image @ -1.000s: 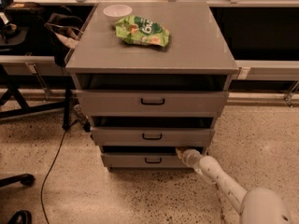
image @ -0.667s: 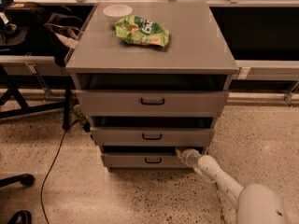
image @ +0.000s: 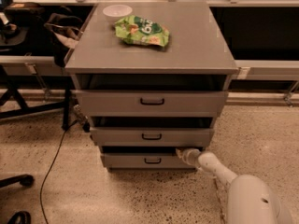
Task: Open bottom drawer
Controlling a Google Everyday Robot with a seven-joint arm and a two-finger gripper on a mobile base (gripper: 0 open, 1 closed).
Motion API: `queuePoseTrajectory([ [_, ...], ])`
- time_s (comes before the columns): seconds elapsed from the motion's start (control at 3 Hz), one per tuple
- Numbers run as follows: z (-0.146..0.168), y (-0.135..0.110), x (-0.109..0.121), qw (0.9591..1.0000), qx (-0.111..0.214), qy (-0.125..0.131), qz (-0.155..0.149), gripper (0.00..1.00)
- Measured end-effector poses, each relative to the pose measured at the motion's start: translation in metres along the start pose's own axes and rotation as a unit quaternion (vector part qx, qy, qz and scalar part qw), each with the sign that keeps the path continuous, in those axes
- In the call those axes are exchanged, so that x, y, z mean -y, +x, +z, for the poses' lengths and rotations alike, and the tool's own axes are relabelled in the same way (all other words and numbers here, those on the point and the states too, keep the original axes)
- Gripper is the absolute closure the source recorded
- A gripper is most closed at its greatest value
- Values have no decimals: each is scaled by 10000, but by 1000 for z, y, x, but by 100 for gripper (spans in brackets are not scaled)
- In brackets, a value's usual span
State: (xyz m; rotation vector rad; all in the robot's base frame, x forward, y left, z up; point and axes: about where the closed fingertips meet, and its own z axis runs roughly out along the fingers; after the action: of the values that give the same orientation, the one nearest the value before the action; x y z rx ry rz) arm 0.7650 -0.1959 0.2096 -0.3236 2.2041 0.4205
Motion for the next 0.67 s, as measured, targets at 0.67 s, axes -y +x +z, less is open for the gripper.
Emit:
queuePoseTrajectory([
  [0.67, -26, 23, 6, 9985, -307, 182, 427, 100],
])
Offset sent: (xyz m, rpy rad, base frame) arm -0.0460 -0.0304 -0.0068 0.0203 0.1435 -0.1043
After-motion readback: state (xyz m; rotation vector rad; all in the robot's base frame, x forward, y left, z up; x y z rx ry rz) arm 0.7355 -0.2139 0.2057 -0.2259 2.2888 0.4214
